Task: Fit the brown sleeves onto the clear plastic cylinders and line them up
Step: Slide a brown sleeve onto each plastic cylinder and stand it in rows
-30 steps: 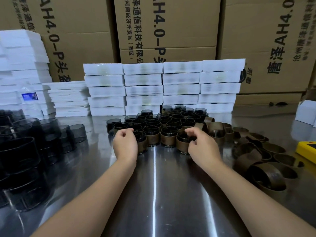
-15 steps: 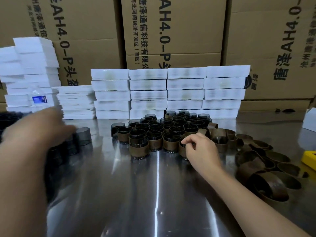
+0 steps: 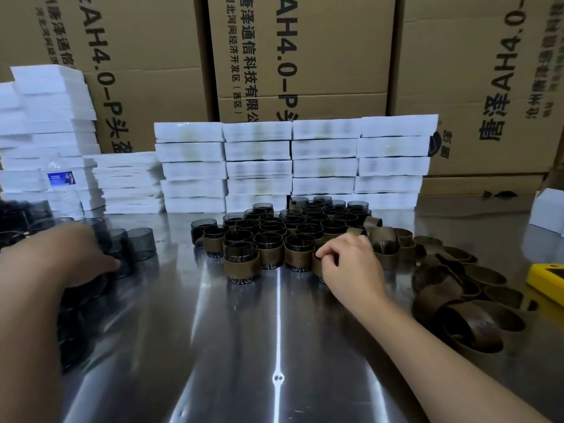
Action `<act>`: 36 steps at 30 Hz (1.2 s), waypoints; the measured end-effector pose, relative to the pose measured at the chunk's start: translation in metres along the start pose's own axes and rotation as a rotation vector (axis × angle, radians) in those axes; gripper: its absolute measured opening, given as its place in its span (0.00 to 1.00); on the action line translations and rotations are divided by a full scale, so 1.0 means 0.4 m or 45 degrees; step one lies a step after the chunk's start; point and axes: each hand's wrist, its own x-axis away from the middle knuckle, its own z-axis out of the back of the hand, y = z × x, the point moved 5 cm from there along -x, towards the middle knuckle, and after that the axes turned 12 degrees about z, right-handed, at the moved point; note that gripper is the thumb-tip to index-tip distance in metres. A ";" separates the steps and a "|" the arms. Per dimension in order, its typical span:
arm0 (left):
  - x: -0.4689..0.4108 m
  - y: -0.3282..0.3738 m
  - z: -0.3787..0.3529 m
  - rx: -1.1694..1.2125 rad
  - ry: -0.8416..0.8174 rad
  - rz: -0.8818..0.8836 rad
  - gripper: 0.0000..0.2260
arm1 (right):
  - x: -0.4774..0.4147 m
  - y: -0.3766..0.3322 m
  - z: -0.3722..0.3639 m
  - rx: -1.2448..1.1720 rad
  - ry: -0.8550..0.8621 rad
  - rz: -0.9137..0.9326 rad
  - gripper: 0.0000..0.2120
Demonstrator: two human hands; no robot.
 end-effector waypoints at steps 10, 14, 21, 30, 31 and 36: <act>0.195 0.293 0.011 0.709 0.053 -0.408 0.07 | -0.038 0.068 0.165 0.649 -0.313 -0.409 0.28; 0.234 0.395 -0.080 1.150 -0.326 -0.568 0.15 | -0.019 0.220 0.253 0.474 -0.430 -0.918 0.38; 0.346 0.486 -0.184 1.430 -0.701 -0.944 0.19 | -0.022 0.237 0.134 0.302 -0.650 -0.712 0.33; 0.348 0.502 -0.292 1.742 -1.365 -0.578 0.15 | -0.076 0.211 0.100 -0.195 -0.173 -0.453 0.09; 0.339 0.502 -0.299 1.802 -1.414 -0.521 0.16 | -0.078 0.209 0.103 -0.299 -0.100 -0.466 0.08; 0.322 0.500 -0.313 2.075 -1.636 -0.313 0.12 | -0.084 0.171 0.141 -0.007 -0.079 -0.326 0.08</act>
